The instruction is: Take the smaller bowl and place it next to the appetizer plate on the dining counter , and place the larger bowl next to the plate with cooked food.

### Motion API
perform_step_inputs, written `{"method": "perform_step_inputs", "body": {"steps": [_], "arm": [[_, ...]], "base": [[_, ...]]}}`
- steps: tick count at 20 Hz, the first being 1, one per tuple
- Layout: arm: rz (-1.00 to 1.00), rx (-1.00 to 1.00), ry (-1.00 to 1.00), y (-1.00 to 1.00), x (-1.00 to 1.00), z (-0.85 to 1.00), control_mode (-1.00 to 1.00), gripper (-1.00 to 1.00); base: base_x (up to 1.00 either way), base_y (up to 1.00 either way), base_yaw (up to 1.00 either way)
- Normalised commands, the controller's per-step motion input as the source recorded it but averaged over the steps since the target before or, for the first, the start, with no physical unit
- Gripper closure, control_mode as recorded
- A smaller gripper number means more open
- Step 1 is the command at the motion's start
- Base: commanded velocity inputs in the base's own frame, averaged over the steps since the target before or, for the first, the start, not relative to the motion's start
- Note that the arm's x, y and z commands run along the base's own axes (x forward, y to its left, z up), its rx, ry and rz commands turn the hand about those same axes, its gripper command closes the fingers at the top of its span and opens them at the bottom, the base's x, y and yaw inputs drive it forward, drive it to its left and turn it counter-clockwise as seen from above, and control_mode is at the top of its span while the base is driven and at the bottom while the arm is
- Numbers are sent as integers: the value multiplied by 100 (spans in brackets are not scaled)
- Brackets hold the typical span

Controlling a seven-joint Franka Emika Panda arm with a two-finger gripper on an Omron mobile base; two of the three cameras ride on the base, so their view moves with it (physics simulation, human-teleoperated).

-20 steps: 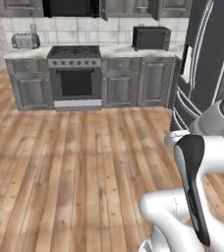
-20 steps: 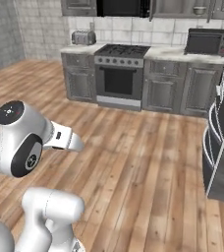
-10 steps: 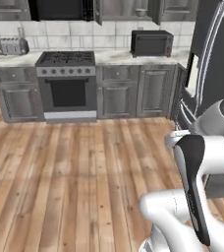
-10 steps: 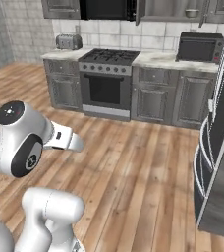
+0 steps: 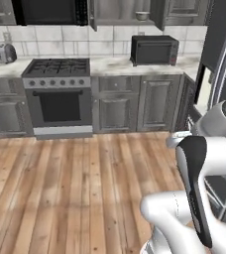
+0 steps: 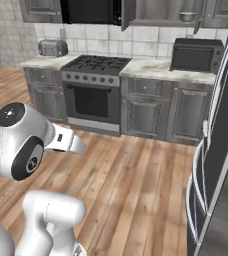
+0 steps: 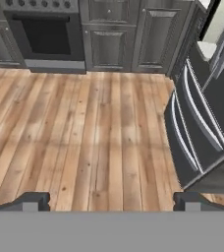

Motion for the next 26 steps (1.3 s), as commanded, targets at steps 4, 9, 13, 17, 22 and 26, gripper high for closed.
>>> {"method": "perform_step_inputs", "body": {"steps": [4, 9, 13, 17, 22, 26], "arm": [[0, 0, 0, 0, 0, 0, 100, -100], [0, 0, 0, 0, 0, 0, 100, -100], [0, 0, 0, 0, 0, 0, 100, -100], [0, 0, 0, 0, 0, 0, 100, -100], [0, 0, 0, 0, 0, 0, 100, -100], [0, 0, 0, 0, 0, 0, 100, -100]], "base": [[100, -50, 0], [100, -46, 0], [100, -39, 0], [100, -37, 0], [100, -39, -1], [100, -41, -1]]}}
